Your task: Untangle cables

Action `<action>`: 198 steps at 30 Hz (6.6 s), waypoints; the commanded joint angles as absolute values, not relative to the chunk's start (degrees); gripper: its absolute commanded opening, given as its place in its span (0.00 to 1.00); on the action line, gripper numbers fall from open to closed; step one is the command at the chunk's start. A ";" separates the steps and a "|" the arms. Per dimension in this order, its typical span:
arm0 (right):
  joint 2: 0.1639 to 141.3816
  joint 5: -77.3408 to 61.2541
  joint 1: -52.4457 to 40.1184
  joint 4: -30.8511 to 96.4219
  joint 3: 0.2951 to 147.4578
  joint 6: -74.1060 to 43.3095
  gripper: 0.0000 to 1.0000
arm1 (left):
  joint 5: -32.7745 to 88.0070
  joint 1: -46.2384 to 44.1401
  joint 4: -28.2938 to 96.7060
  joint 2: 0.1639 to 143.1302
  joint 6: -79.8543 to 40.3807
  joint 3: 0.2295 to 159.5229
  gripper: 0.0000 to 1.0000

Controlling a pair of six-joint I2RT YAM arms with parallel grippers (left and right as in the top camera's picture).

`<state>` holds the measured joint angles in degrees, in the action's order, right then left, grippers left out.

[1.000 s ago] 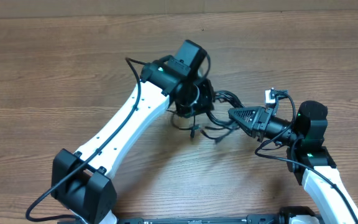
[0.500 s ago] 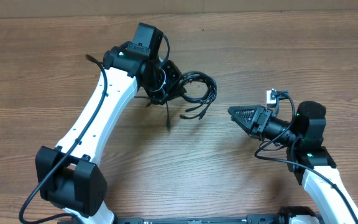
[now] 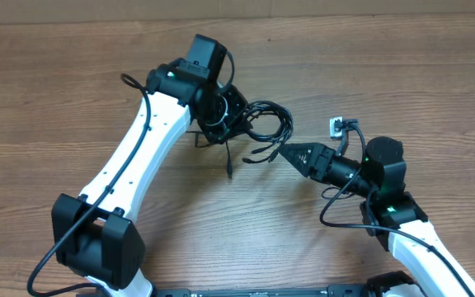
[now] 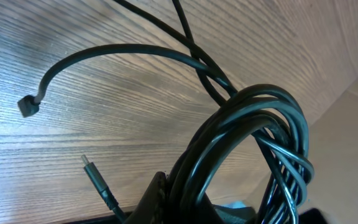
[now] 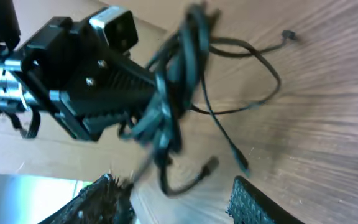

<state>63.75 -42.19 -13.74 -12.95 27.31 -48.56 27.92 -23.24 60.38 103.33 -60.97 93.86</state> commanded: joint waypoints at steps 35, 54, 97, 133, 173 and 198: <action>60.82 -30.79 -22.11 -3.27 28.64 -32.82 0.41 | 14.85 -24.43 54.96 103.77 -9.85 93.89 0.04; 56.49 -15.27 -22.11 5.17 34.26 -19.40 0.47 | 15.05 -32.10 57.17 103.77 -4.69 93.89 0.04; 48.16 -41.41 -22.11 3.68 34.26 -22.46 0.04 | 7.05 -33.43 51.00 103.79 -27.92 93.86 0.04; 59.44 -23.11 -22.13 11.25 34.26 -21.56 0.41 | -11.40 -27.62 63.81 103.79 -40.73 93.84 0.04; 73.80 9.39 -27.97 -3.49 34.26 -12.97 0.43 | 20.71 -32.29 61.84 103.77 -9.54 93.84 0.04; 71.72 16.03 -25.39 -12.80 34.26 -9.41 0.04 | 9.58 -32.23 67.05 103.77 -7.92 93.84 0.04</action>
